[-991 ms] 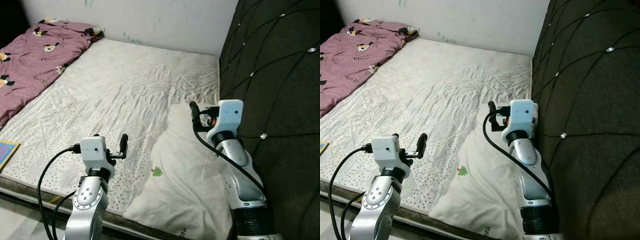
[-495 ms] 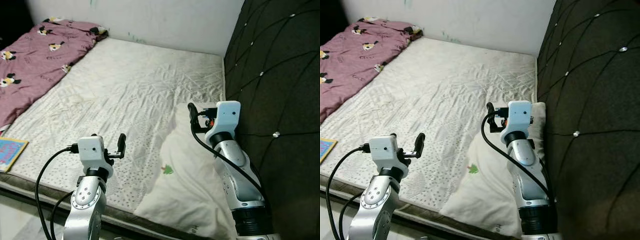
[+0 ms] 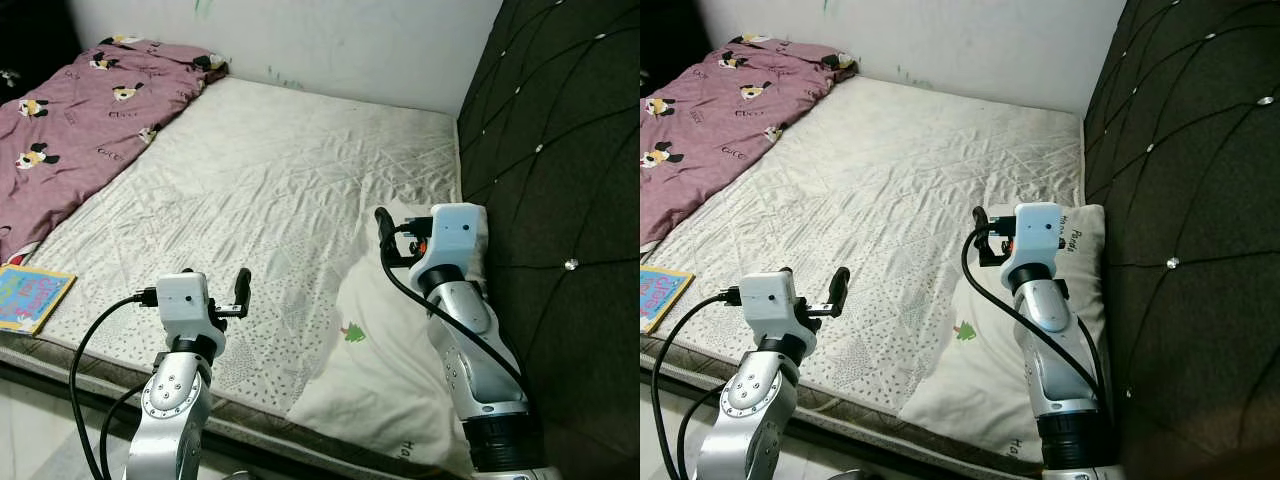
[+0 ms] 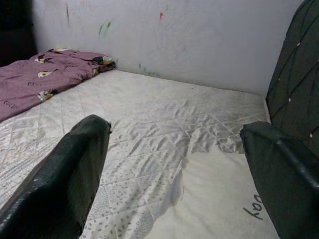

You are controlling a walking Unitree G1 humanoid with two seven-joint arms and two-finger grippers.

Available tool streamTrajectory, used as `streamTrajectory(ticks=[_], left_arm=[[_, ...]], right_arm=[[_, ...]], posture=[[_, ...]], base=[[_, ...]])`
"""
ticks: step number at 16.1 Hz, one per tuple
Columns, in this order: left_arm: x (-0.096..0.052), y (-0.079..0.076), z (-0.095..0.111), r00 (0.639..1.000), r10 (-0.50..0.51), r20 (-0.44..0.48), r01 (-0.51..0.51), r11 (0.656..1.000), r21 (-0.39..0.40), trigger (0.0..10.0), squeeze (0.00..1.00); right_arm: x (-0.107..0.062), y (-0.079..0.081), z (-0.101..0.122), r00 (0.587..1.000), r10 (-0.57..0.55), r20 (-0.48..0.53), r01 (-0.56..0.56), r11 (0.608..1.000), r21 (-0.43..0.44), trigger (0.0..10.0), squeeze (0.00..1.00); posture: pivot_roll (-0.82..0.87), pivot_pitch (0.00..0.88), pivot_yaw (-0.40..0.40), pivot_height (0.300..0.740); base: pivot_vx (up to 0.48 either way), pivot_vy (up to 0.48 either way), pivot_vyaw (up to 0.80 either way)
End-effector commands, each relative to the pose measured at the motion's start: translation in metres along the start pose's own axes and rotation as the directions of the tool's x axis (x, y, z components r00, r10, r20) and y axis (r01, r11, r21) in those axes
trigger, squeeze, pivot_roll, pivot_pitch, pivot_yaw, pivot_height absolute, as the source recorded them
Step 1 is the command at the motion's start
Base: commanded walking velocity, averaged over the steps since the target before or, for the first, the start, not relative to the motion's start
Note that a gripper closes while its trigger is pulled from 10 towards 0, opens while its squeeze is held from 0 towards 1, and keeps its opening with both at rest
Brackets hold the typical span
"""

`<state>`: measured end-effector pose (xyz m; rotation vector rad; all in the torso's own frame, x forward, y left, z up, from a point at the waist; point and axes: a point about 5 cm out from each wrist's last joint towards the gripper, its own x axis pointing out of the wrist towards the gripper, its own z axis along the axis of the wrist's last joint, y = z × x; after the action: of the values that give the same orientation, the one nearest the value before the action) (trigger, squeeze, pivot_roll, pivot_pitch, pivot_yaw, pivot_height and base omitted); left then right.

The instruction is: Clean up the room

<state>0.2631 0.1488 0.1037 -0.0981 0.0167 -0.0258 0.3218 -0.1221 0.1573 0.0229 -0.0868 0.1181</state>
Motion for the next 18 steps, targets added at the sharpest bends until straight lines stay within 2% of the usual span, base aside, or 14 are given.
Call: streamTrajectory(ticks=[1, 8, 13, 17, 18], left_arm=[[0.002, 0.0, 0.001, 1.0, 0.007, 0.002, -0.007, 1.0, 0.005, 10.0, 0.0], [0.002, 0.0, 0.0, 1.0, 0.006, 0.001, -0.006, 1.0, 0.012, 10.0, 0.0], [0.003, 0.003, 0.002, 1.0, 0.018, 0.016, -0.019, 0.999, 0.028, 10.0, 0.0], [0.003, 0.002, 0.002, 0.999, 0.026, 0.028, -0.026, 1.0, -0.009, 10.0, 0.0], [0.007, 0.008, 0.004, 0.997, 0.07, 0.045, -0.071, 0.997, 0.017, 10.0, 0.0]], right_arm=[[0.001, -0.001, 0.0, 1.0, -0.01, 0.002, 0.01, 1.0, 0.0, 10.0, 0.0], [0.001, -0.001, -0.005, 1.0, -0.008, -0.019, 0.008, 1.0, -0.001, 10.0, 0.0], [0.005, 0.002, -0.007, 0.998, 0.054, -0.023, -0.054, 0.998, -0.025, 10.0, 0.0], [0.016, 0.006, -0.007, 0.992, 0.112, -0.054, -0.113, 0.993, -0.031, 10.0, 0.0], [0.021, 0.005, -0.008, 0.988, 0.139, -0.064, -0.144, 0.987, -0.076, 10.0, 0.0]], posture=[[0.04, 0.054, -0.035, 0.74], [0.04, 0.052, -0.036, 0.74], [0.04, 0.044, -0.034, 0.74], [0.03, 0.033, -0.022, 0.74], [0.02, 0.025, -0.023, 0.74]], base=[[0.0, 0.48, 0.0], [0.0, 0.48, 0.0], [0.0, 0.464, 0.0], [0.0, 0.0, 0.0], [0.0, 0.0, 0.0]])
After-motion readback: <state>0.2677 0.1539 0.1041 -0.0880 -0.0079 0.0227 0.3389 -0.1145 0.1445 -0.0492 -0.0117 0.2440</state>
